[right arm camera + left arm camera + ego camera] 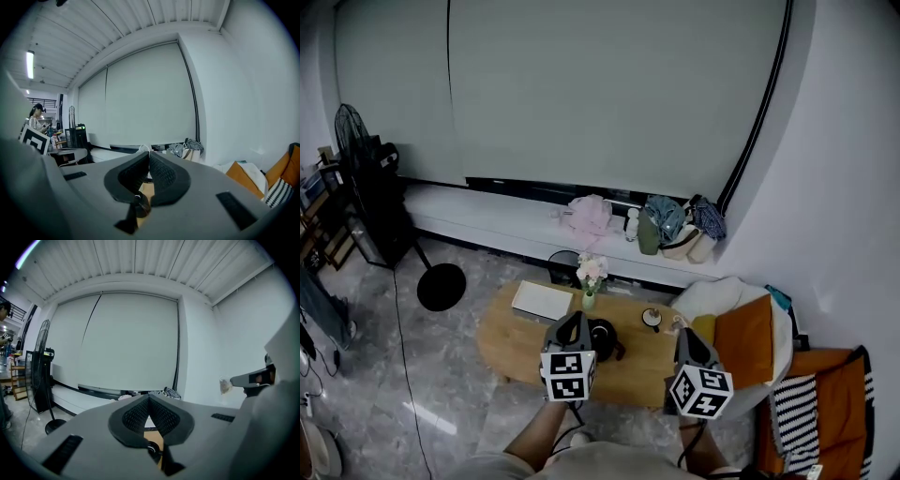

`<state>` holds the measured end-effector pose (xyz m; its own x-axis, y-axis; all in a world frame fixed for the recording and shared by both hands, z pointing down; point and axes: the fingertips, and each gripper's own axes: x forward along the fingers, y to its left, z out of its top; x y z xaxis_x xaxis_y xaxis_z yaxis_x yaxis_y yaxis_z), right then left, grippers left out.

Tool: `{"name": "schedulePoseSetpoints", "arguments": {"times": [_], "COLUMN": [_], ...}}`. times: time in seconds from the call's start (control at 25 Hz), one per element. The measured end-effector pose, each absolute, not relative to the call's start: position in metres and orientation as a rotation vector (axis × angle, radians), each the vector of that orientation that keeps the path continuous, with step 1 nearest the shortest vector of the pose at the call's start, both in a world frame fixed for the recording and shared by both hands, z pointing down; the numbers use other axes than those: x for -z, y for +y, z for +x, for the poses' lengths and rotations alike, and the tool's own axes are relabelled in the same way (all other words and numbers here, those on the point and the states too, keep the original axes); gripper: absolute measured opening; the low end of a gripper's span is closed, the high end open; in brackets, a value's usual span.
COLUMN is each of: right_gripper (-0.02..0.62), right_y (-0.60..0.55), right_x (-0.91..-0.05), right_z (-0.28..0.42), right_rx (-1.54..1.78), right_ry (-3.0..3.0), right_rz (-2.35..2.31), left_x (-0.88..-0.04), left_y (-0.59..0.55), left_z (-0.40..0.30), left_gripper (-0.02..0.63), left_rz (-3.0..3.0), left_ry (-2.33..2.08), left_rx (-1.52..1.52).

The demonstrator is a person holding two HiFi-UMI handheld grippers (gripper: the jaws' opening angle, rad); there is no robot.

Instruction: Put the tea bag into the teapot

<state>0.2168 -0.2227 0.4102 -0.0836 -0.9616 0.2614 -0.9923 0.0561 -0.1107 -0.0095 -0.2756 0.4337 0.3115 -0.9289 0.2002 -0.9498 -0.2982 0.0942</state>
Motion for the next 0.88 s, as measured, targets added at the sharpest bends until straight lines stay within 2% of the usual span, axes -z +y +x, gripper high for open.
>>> {"name": "schedulePoseSetpoints", "arguments": {"times": [0.88], "right_gripper": [0.034], "right_y": [-0.311], "right_x": [-0.463], "right_z": [0.196], "right_rx": [-0.558], "right_ry": [-2.281], "right_rz": [1.777], "left_x": [-0.482], "left_y": [-0.31], "left_z": [-0.011], "left_gripper": [0.008], "left_rz": [2.195], "left_ry": [-1.81], "left_rx": [-0.274]}}
